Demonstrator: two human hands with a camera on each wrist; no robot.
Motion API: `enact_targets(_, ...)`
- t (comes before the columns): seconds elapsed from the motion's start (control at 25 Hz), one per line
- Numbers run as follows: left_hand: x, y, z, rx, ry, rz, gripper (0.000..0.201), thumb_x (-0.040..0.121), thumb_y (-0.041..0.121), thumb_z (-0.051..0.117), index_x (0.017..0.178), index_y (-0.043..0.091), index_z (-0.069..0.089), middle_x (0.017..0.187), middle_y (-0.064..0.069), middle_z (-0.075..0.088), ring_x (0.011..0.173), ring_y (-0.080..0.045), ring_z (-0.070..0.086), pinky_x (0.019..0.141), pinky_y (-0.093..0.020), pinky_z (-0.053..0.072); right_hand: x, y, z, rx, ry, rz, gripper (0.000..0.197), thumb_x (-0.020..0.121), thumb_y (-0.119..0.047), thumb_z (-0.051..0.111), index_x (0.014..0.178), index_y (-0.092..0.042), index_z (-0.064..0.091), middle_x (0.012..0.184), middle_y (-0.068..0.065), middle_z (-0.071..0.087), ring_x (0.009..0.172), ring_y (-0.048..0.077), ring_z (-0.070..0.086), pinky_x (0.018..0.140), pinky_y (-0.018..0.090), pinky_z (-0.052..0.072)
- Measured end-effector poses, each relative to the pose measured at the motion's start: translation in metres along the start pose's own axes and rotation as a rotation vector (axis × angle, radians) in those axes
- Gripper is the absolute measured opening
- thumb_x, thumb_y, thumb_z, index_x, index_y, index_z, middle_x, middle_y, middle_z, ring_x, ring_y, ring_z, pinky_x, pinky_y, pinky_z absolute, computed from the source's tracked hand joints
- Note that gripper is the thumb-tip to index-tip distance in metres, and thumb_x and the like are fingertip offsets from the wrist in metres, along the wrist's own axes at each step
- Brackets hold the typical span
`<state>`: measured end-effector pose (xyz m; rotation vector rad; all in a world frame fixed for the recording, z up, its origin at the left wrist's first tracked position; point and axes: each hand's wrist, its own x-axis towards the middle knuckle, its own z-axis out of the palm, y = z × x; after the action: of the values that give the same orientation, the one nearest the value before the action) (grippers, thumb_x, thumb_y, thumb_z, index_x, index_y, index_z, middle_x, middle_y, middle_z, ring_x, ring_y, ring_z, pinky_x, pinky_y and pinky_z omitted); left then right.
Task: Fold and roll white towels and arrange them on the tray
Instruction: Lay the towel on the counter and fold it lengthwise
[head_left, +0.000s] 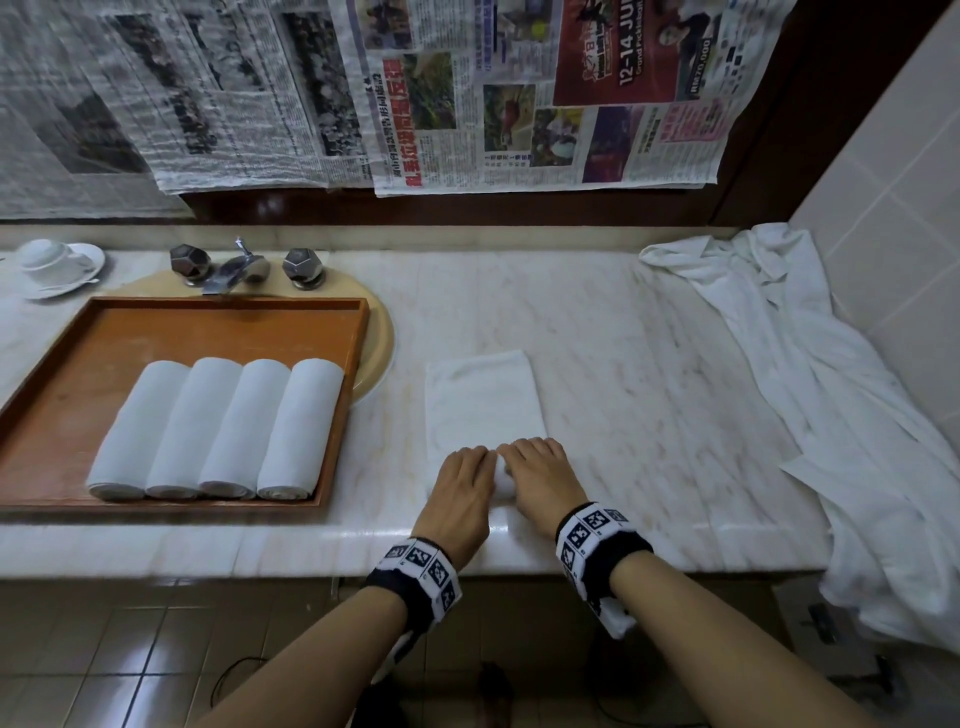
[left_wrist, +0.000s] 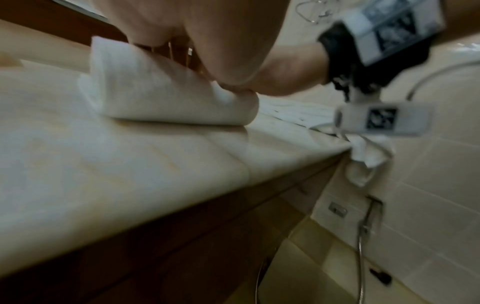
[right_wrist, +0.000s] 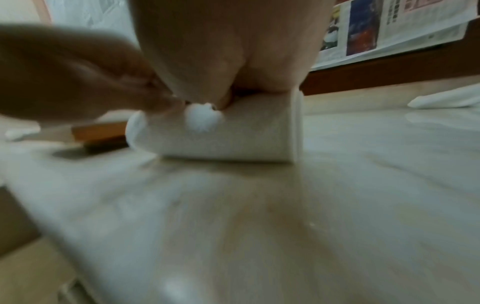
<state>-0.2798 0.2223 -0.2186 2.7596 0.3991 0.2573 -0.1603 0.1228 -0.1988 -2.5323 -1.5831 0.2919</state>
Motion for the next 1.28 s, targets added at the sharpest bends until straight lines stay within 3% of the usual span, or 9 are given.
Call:
enact_targets(0.16, -0.016, -0.004, 0.005, -0.051, 0.037, 0.083, 0.05, 0.074, -0.005, 0.05, 0.123, -0.002, 0.056, 0.116, -0.016, 0.058, 0.104, -0.031, 0.053, 0.097, -0.039, 0.046, 0.0, -0.008, 0.003, 0.039, -0.016, 0.056, 0.037, 0.095, -0.008, 0.043, 0.131, -0.014, 0.049, 0.125, 0.003, 0.054, 0.118, 0.023, 0.047, 0.106, 0.035, 0.028)
enact_targets(0.24, -0.004, -0.006, -0.004, -0.048, -0.036, 0.028, 0.049, 0.07, -0.007, 0.061, 0.118, 0.0, 0.061, 0.11, -0.014, 0.062, 0.1, -0.031, 0.059, 0.094, -0.038, 0.049, -0.01, -0.017, 0.012, 0.031, 0.085, 0.056, 0.042, 0.088, -0.01, 0.057, 0.129, -0.005, 0.051, 0.125, 0.011, 0.055, 0.117, 0.03, 0.052, 0.108, 0.042, 0.036)
enact_targets(0.32, 0.017, -0.01, -0.017, -0.006, -0.146, -0.003, 0.038, 0.081, 0.0, 0.058, 0.119, 0.005, 0.06, 0.113, -0.012, 0.062, 0.104, -0.029, 0.058, 0.095, -0.034, 0.044, -0.02, -0.018, 0.025, -0.02, 0.137, 0.042, 0.053, 0.077, -0.015, 0.068, 0.126, -0.002, 0.053, 0.124, 0.014, 0.057, 0.115, 0.032, 0.055, 0.107, 0.047, 0.041)
enact_targets(0.48, 0.042, -0.009, -0.027, 0.091, -0.257, -0.062, 0.035, 0.088, 0.002, 0.046, 0.122, 0.006, 0.054, 0.122, -0.011, 0.053, 0.111, -0.027, 0.048, 0.095, -0.032, 0.038, -0.014, -0.011, 0.017, -0.02, 0.083, 0.057, 0.057, 0.079, -0.003, 0.047, 0.136, -0.006, 0.046, 0.135, 0.009, 0.05, 0.128, 0.027, 0.046, 0.118, 0.046, 0.025)
enact_targets(0.68, -0.001, 0.001, -0.01, 0.071, 0.026, 0.005, 0.049, 0.072, -0.004, 0.039, 0.118, -0.002, 0.057, 0.115, -0.018, 0.057, 0.104, -0.032, 0.051, 0.098, -0.038, 0.042, 0.004, 0.002, -0.002, 0.09, -0.023, -0.022, 0.035, 0.097, -0.01, 0.041, 0.131, -0.015, 0.047, 0.125, 0.002, 0.053, 0.117, 0.023, 0.045, 0.105, 0.033, 0.026)
enact_targets(0.84, -0.022, 0.0, -0.001, 0.157, -0.047, 0.072, 0.048, 0.078, 0.006, 0.036, 0.121, -0.005, 0.056, 0.113, -0.019, 0.058, 0.102, -0.033, 0.05, 0.099, -0.04, 0.038, 0.005, -0.002, -0.009, 0.078, -0.178, 0.037, 0.035, 0.098, -0.011, 0.038, 0.131, -0.014, 0.048, 0.126, 0.004, 0.055, 0.117, 0.024, 0.047, 0.101, 0.035, 0.031)
enact_targets(0.96, 0.002, -0.01, -0.013, 0.09, -0.114, 0.057, 0.045, 0.078, 0.009, 0.035, 0.115, 0.0, 0.06, 0.104, -0.014, 0.061, 0.093, -0.031, 0.056, 0.089, -0.035, 0.044, -0.006, -0.011, -0.002, 0.056, -0.013, 0.038, 0.036, 0.098, -0.02, 0.043, 0.132, -0.01, 0.047, 0.13, 0.007, 0.049, 0.121, 0.026, 0.044, 0.107, 0.036, 0.031)
enact_targets(1.12, 0.038, -0.012, -0.035, 0.137, -0.345, -0.02, 0.036, 0.09, 0.011, 0.041, 0.125, 0.008, 0.05, 0.116, -0.01, 0.058, 0.106, -0.028, 0.05, 0.092, -0.032, 0.037, -0.017, -0.001, 0.006, -0.068, 0.027, -0.031, 0.054, 0.089, -0.012, 0.053, 0.141, -0.008, 0.039, 0.137, 0.008, 0.046, 0.128, 0.027, 0.043, 0.117, 0.042, 0.024)
enact_targets(1.28, 0.024, -0.001, -0.03, 0.099, -0.143, -0.037, 0.033, 0.087, 0.006, 0.038, 0.115, 0.004, 0.056, 0.112, -0.012, 0.058, 0.102, -0.029, 0.052, 0.091, -0.033, 0.042, 0.01, 0.005, -0.011, 0.044, -0.1, -0.001, 0.034, 0.102, -0.02, 0.037, 0.135, -0.015, 0.044, 0.129, 0.004, 0.053, 0.119, 0.024, 0.046, 0.104, 0.035, 0.028)
